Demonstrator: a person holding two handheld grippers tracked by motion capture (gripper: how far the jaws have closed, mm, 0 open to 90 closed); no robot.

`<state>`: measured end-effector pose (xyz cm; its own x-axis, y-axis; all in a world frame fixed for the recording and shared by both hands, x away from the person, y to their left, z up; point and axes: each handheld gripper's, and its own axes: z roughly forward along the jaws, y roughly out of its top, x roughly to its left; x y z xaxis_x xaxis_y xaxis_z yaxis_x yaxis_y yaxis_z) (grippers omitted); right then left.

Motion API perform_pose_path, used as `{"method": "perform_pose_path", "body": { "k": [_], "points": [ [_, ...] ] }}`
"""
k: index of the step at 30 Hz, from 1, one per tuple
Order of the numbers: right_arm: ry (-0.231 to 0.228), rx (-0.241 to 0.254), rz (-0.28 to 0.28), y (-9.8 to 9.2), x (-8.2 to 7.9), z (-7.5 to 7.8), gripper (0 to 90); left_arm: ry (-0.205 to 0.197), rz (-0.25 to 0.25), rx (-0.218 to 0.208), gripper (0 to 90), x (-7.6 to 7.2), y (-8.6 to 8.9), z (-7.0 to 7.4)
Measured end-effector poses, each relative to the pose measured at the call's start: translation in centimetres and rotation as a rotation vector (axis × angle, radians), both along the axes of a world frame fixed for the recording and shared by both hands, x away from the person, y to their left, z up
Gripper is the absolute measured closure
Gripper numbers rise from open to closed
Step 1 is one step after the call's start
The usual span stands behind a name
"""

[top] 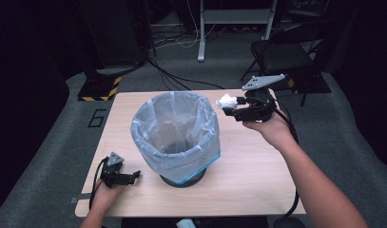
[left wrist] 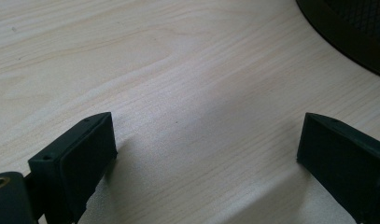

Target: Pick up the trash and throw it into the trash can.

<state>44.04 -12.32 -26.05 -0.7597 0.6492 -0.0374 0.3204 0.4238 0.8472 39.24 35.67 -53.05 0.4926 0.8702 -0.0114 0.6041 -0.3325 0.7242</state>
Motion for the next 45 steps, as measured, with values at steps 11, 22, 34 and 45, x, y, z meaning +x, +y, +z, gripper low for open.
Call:
{"method": "perform_pose_path", "body": {
  "k": [11, 22, 34, 45],
  "points": [
    [-0.014, 0.037, 0.085, 2.6, -1.0, 1.3, 46.7, 0.000, 0.000, 0.000, 4.1, 0.0, 0.0, 0.0],
    [-0.002, 0.048, 0.175, 6.2, -1.4, 0.7, 46.7, 0.000, 0.000, -0.001, 4.1, 0.0, 0.0, 0.0],
    [0.018, 0.028, 0.272, 10.0, -2.2, -0.4, 46.5, 0.001, 0.000, -0.001, 4.1, 0.0, 0.0, 0.0],
    [0.032, -0.008, 0.307, 12.4, -2.5, -1.0, 45.5, 0.000, 0.000, -0.001, 4.1, 0.0, 0.0, 0.0]
  ]
}}
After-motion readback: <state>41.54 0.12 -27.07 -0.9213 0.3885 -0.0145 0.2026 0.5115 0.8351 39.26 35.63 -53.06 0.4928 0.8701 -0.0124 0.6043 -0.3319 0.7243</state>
